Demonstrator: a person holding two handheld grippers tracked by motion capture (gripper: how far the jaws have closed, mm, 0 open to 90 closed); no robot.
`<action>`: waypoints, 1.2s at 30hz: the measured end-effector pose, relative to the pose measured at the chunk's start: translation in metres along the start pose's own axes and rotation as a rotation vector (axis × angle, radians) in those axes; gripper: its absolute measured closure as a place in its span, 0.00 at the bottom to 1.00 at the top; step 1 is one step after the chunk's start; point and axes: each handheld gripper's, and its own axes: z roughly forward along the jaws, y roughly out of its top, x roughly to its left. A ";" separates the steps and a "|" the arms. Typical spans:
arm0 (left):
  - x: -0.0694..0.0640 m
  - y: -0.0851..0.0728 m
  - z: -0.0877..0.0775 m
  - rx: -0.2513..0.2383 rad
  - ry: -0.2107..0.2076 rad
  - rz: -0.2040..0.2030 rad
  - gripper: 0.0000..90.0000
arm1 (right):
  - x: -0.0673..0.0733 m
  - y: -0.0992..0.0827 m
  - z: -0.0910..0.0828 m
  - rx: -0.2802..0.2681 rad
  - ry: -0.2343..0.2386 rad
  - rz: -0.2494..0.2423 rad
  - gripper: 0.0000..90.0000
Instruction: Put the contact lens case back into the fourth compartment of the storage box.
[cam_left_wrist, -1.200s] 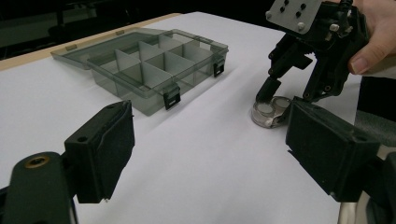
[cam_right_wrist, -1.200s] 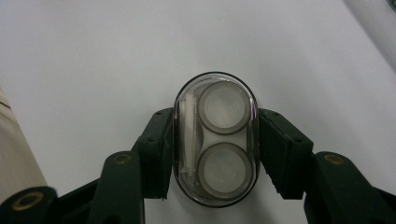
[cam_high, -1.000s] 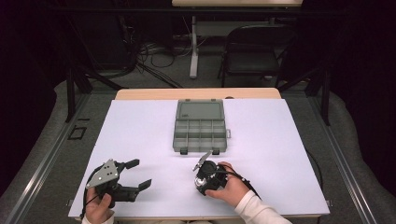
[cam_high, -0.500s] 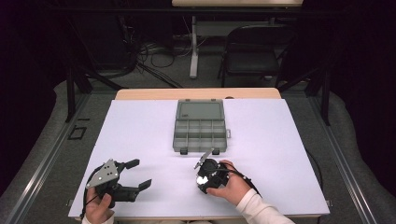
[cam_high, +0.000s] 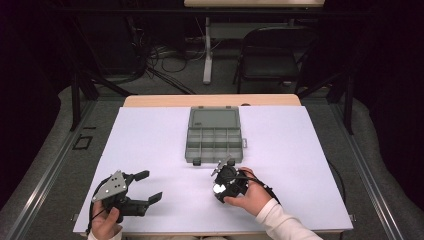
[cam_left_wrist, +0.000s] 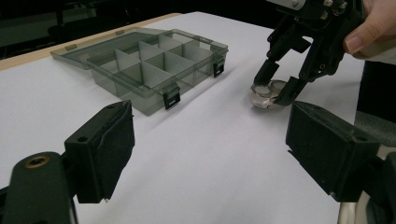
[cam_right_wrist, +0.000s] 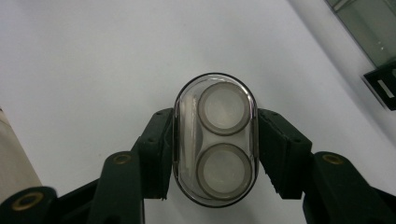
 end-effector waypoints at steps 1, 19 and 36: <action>0.000 0.000 0.000 0.001 -0.001 0.000 0.18 | 0.000 0.000 0.000 0.000 0.000 0.000 0.54; 0.001 0.000 0.000 -0.002 -0.019 0.000 0.18 | -0.014 0.000 -0.010 -0.012 -0.012 0.026 0.54; 0.001 0.000 0.000 -0.002 -0.009 -0.001 0.18 | -0.026 0.002 -0.016 -0.035 -0.033 0.048 0.54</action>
